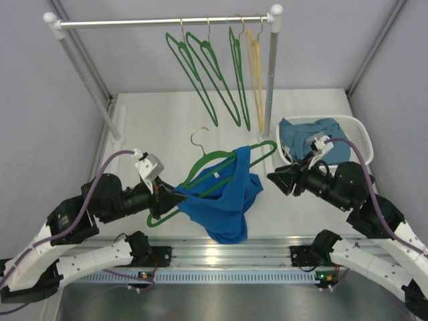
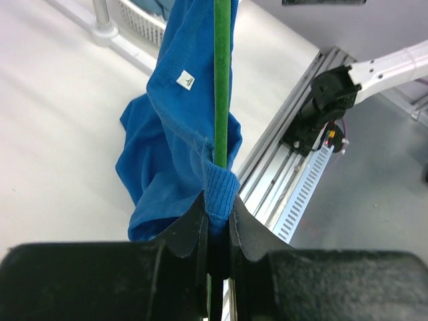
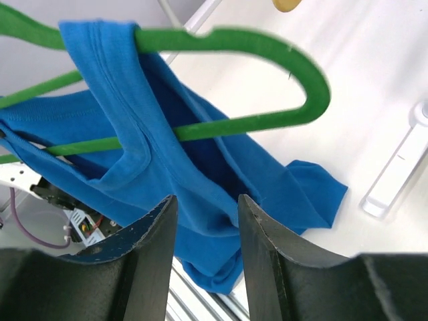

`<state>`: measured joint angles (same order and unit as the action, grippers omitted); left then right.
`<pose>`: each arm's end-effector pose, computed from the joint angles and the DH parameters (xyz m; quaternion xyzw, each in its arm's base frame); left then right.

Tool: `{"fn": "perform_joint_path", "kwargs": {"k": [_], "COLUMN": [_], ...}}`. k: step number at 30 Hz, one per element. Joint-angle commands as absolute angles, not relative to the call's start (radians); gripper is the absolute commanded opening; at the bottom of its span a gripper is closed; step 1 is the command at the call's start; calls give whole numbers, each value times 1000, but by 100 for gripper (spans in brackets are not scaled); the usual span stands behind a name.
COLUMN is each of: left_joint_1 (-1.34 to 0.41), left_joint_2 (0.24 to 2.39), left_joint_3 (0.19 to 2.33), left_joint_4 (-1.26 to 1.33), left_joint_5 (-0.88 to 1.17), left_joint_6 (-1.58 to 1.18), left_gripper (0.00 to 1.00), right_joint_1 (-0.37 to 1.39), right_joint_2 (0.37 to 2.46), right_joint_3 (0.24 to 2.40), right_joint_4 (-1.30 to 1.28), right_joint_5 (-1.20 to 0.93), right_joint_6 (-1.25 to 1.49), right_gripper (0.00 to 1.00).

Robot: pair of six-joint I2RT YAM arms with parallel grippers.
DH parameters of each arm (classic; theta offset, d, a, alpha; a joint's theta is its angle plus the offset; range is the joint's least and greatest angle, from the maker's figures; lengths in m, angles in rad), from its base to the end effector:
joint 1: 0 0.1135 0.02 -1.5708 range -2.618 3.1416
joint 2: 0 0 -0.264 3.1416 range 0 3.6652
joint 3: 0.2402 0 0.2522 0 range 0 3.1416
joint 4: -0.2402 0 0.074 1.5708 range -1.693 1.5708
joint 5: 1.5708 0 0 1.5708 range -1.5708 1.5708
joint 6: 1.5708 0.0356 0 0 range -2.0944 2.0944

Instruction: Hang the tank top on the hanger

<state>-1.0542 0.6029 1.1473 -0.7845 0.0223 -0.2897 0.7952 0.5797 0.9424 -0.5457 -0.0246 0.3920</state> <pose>0.0425 -0.0764 0.4153 0.2998 0.7273 -0.3911 0.4776 0.0796 0.0825 0.3812 -0.1616 0.7516 0.3655 0.5248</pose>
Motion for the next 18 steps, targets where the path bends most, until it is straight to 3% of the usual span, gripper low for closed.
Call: {"fn": "perform_joint_path", "kwargs": {"k": [1, 18], "left_joint_1": [-1055, -1055], "left_joint_2": [588, 672], "left_joint_3": [1181, 1138], "left_joint_4": [-862, -1023], "left_joint_5": [9, -472], "left_joint_6": [-307, -442], "left_gripper": [0, 0], "right_joint_1": [785, 787], "right_joint_2": [584, 609], "right_joint_3": [973, 977], "right_joint_4": [-541, -555], "right_joint_5": [-3, 54], "right_joint_6": [373, 365], "right_gripper": [42, 41]}}
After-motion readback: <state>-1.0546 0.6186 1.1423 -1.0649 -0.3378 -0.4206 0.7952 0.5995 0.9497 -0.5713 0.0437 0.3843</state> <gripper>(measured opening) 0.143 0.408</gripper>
